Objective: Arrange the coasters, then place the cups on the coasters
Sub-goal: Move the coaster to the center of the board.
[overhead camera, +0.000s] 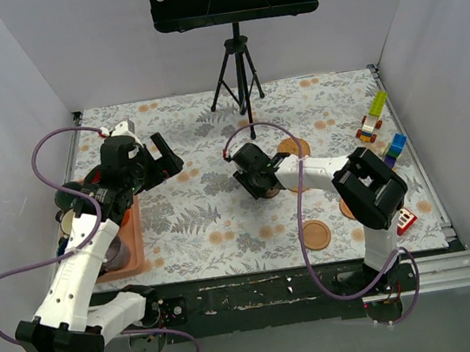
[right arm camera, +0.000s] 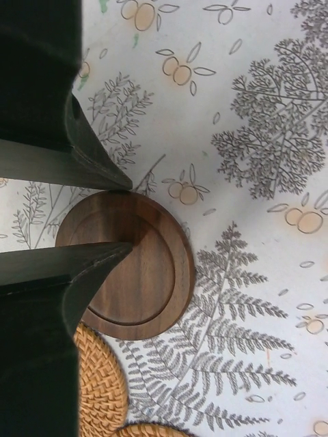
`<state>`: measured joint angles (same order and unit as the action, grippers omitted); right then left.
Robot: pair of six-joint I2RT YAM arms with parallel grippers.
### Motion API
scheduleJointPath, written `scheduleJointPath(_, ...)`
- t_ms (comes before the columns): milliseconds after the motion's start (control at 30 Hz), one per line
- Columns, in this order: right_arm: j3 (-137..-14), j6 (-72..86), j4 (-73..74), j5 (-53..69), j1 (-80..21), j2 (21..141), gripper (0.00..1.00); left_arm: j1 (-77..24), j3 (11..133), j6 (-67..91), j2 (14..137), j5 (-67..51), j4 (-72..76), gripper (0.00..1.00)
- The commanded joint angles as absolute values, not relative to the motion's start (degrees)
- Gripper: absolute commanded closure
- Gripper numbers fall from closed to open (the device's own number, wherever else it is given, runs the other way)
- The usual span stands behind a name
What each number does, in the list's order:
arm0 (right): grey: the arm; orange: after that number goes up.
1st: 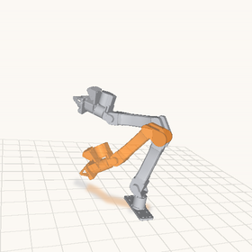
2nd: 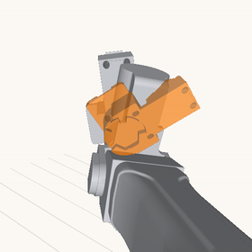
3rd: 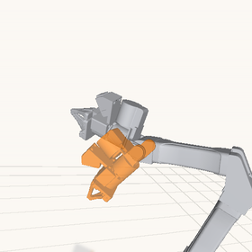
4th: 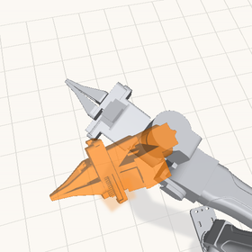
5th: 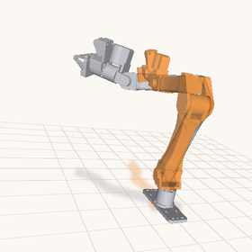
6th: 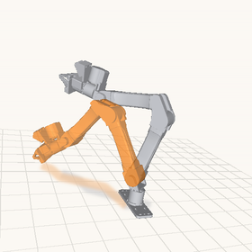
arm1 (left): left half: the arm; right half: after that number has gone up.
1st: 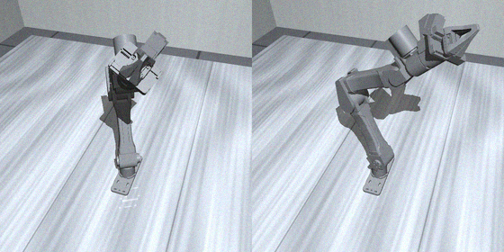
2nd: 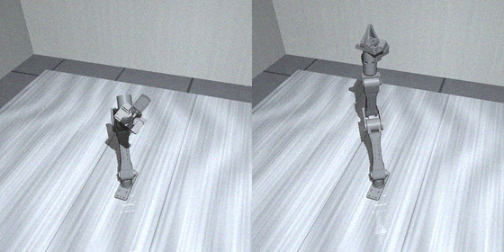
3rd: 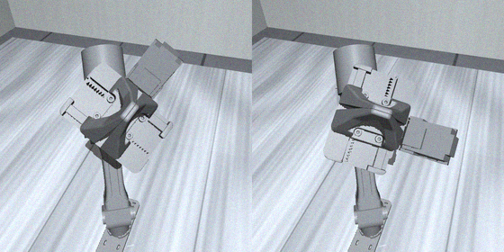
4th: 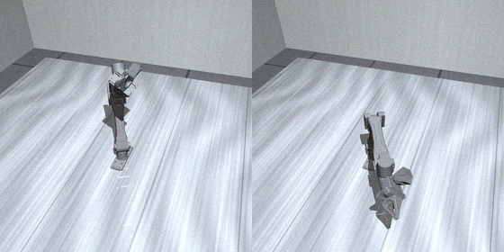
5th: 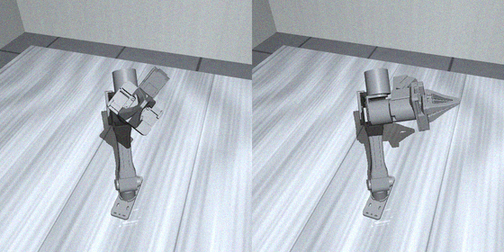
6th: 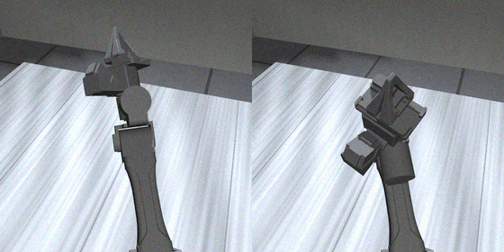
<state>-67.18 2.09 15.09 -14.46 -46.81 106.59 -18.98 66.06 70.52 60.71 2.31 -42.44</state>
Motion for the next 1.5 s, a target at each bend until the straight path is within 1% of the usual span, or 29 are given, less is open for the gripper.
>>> scheduleJointPath(0, -67.9, 0.4, 17.0, -12.6, -44.0, 111.4, 0.58, -19.2, 68.1, 70.1, 60.7, 3.1, -42.6, 0.02)
scheduleJointPath(333, -71.5, 0.3, 18.4, -12.0, -41.4, 113.8, 0.59, -19.2, 68.4, 70.1, 61.4, 3.6, -42.6, 0.02)
scheduleJointPath(867, -69.8, 0.3, 18.5, -12.7, -38.6, 112.9, 0.59, -19.2, 68.2, 70.1, 61.7, 3.8, -42.6, 0.02)
scheduleJointPath(1467, -71.6, 0.3, 19.1, -13.3, -37.2, 114.4, 0.59, -19.1, 67.9, 70.0, 61.4, 3.9, -42.8, 0.02)
